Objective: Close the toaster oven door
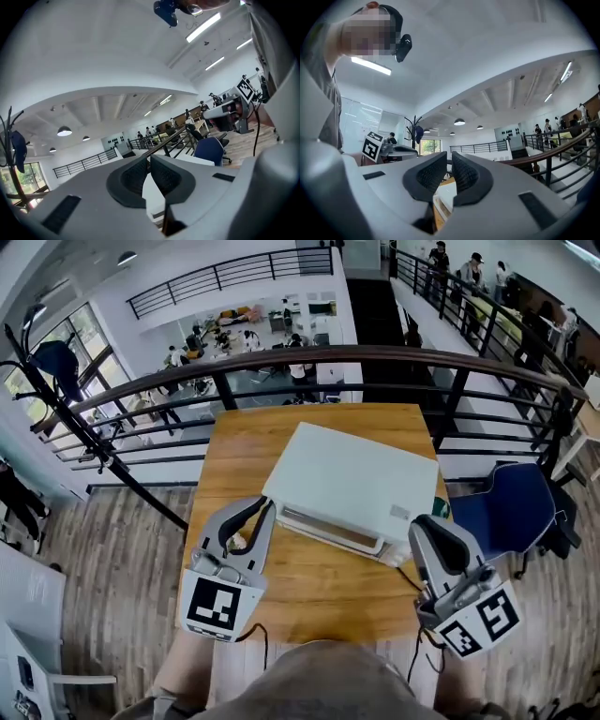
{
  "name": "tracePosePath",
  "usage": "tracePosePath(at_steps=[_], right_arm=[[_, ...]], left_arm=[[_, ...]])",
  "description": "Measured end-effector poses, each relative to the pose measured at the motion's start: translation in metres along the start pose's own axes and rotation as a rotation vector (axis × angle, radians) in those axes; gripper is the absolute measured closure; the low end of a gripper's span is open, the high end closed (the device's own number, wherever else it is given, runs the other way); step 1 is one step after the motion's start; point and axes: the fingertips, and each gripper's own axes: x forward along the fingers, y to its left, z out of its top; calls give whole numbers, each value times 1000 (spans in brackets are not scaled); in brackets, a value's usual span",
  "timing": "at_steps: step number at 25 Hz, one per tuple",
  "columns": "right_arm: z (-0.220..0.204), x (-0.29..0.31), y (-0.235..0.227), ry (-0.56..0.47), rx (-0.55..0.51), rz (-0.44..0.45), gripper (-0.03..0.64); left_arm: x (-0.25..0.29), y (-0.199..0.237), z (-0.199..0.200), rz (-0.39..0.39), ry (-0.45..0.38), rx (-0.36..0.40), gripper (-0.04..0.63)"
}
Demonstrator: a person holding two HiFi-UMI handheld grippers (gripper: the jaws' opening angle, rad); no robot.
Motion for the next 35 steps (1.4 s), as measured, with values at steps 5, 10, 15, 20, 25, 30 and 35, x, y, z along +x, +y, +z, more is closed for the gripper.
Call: tracePosePath(at_steps=[5, 10, 15, 20, 25, 30, 35], right_arm=[[23, -13, 16, -39, -75, -19, 568], [20, -23, 22, -23, -99, -35, 574], [-8, -30, 30, 46, -79, -32, 575], [-36, -34, 36, 128, -62, -28, 575], [-53, -35, 45, 176, -50, -19, 575], [-56, -33, 54, 186, -56, -15, 575], [-56, -33, 58, 190, -64, -16, 575]], left_arm=[[-21, -8, 23, -7, -45, -35, 558], [-32, -16, 17, -9, -29, -38, 568], [-38, -28, -6, -24, 16, -84, 569], [-44, -37, -32, -31, 66, -117, 571], [-51, -42, -55, -43, 115, -112, 571], [-58, -43, -55, -51, 110, -133, 571], [-62, -41, -53, -47, 97, -156, 570]])
